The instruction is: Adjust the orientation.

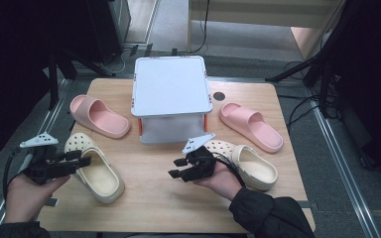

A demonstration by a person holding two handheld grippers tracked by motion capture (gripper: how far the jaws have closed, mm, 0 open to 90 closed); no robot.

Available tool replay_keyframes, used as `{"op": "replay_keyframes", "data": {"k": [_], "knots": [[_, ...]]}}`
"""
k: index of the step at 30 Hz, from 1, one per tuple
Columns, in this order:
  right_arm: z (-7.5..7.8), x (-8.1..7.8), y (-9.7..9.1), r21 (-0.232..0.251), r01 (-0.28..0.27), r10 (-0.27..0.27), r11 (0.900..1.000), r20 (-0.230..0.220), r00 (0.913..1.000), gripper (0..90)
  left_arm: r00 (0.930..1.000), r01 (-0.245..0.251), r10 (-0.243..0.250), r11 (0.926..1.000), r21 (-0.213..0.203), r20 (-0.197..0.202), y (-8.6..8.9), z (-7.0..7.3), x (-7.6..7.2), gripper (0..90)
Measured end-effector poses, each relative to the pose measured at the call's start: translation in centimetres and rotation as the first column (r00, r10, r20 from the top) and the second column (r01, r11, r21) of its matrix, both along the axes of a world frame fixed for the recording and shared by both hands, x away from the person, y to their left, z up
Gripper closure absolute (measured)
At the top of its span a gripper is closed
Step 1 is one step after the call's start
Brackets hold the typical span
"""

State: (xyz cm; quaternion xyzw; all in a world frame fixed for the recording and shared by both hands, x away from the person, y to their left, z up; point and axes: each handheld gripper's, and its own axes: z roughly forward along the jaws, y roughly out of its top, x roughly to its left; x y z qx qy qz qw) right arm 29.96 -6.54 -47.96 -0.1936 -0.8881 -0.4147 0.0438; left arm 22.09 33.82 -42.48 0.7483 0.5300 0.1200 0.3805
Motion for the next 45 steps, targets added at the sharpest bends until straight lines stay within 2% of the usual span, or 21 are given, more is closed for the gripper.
{"op": "replay_keyframes", "data": {"k": [3, 9, 15, 17, 19, 22, 26, 28, 30, 34, 37, 39, 42, 43, 44, 45], "knots": [[0.0, 0.0, 0.1, -0.002, -0.003, 0.003, 1.0000, 0.000, 1.0000, 55.2, 0.9999, -0.016, 0.016, 0.9997, 0.017, -0.005, 0.6, -0.5, 0.3, 49.5], [-0.1, 0.0, 0.1, -0.009, -0.005, 0.005, 0.9999, 0.006, 1.0000, 55.0, 0.9979, -0.047, 0.047, 0.9989, 0.006, -0.044, 1.9, -2.5, 2.0, 50.3], [-0.1, -0.1, 0.0, -0.015, -0.003, 0.003, 0.9999, 0.007, 1.0000, 54.7, 0.9964, -0.054, 0.056, 0.9982, 0.025, -0.064, 2.0, -3.5, 2.8, 50.5], [-0.1, -0.1, 0.0, -0.019, -0.002, 0.002, 0.9998, 0.006, 1.0000, 54.5, 0.9964, -0.061, 0.063, 0.9970, 0.048, -0.056, 1.9, -3.9, 3.0, 50.5], [-0.1, -0.1, 0.1, -0.019, -0.002, 0.003, 0.9998, 0.006, 1.0000, 54.5, 0.9950, -0.077, 0.079, 0.9961, 0.045, -0.060, 2.3, -4.2, 3.2, 52.2], [-0.1, -0.2, 0.1, -0.020, -0.004, 0.004, 0.9998, 0.006, 1.0000, 54.4, 0.9960, -0.073, 0.075, 0.9962, 0.047, -0.049, 2.3, -4.4, 3.2, 53.8], [-0.2, -0.2, 0.2, -0.022, -0.006, 0.007, 0.9997, 0.009, 0.9999, 54.1, 0.9968, -0.063, 0.065, 0.9967, 0.052, -0.046, 2.4, -4.4, 3.1, 58.3], [-0.2, -0.2, 0.2, -0.022, -0.005, 0.006, 0.9997, 0.009, 0.9999, 54.1, 0.9974, -0.053, 0.055, 0.9981, 0.030, -0.047, 2.6, -4.4, 3.1, 63.2], [-0.1, -0.2, 0.1, -0.020, -0.006, 0.006, 0.9998, 0.010, 0.9999, 54.2, 0.9966, -0.053, 0.052, 0.9985, -0.013, -0.063, 3.1, -4.4, 3.2, 65.9], [-0.1, -0.2, 0.1, -0.016, 0.006, -0.006, 0.9999, 0.023, 0.9997, 54.6, 0.9962, -0.047, 0.046, 0.9988, -0.014, -0.073, 3.4, -4.1, 3.1, 71.3], [0.2, 0.0, -0.2, 0.004, 0.031, -0.031, 0.9995, 0.036, 0.9989, 55.7, 0.9958, -0.043, 0.042, 0.9990, -0.013, -0.082, 3.5, -3.2, 2.9, 72.6], [0.3, 0.0, -0.3, 0.009, 0.039, -0.039, 0.9992, 0.036, 0.9986, 55.8, 0.9964, -0.046, 0.045, 0.9987, -0.019, -0.072, 3.6, -2.5, 2.7, 74.4], [0.3, 0.1, -0.4, 0.010, 0.043, -0.044, 0.9990, 0.032, 0.9985, 56.0, 0.9977, -0.044, 0.041, 0.9971, -0.062, -0.054, 3.7, -1.4, 2.4, 77.3], [0.3, 0.1, -0.4, 0.010, 0.043, -0.044, 0.9990, 0.032, 0.9985, 56.0, 0.9977, -0.044, 0.041, 0.9971, -0.062, -0.054, 3.7, -1.4, 2.4, 77.7], [0.3, 0.1, -0.4, 0.009, 0.041, -0.041, 0.9991, 0.034, 0.9986, 56.1, 0.9985, -0.031, 0.026, 0.9946, -0.099, -0.048, 3.6, -0.9, 2.2, 78.1], [0.2, 0.1, -0.3, 0.008, 0.039, -0.039, 0.9992, 0.036, 0.9986, 56.1, 0.9985, -0.031, 0.026, 0.9946, -0.099, -0.048, 3.6, -0.9, 2.2, 78.3]]}}
